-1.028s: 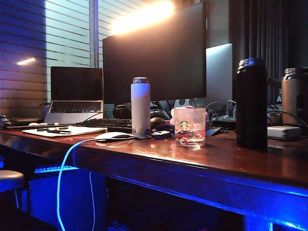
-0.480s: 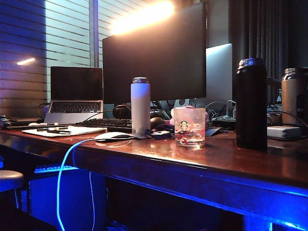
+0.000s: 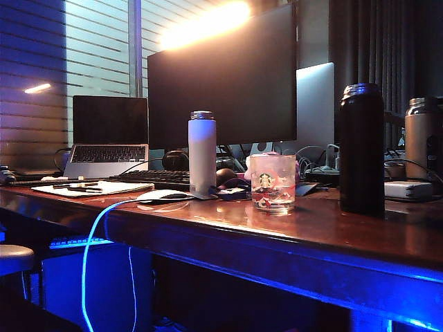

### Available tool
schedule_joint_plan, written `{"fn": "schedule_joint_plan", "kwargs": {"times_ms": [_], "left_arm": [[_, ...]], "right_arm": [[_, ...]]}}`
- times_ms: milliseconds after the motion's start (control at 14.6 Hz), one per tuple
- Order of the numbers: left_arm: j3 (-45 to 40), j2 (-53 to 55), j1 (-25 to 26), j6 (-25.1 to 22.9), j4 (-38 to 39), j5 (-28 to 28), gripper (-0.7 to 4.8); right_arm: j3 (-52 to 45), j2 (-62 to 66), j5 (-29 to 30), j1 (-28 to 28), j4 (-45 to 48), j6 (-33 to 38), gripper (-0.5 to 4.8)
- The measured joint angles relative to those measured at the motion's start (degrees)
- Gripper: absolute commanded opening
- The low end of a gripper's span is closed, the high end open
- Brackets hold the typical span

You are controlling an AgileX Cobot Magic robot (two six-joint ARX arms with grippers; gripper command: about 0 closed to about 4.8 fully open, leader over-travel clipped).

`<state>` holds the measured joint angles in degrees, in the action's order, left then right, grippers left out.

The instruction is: Pick up the black thermos, pour a little water from inside into the glass cup, then place the black thermos back on the table.

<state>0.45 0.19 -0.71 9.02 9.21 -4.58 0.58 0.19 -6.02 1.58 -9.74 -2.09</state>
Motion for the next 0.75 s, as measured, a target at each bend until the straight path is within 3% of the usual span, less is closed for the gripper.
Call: {"fn": "schedule_joint_plan", "kwargs": {"times_ms": [754], "left_arm": [[0.0,0.0,0.0,-0.2,0.0,0.7,-0.02]], "right_arm": [[0.0,0.0,0.0,0.0,0.0,0.0,-0.01]]}}
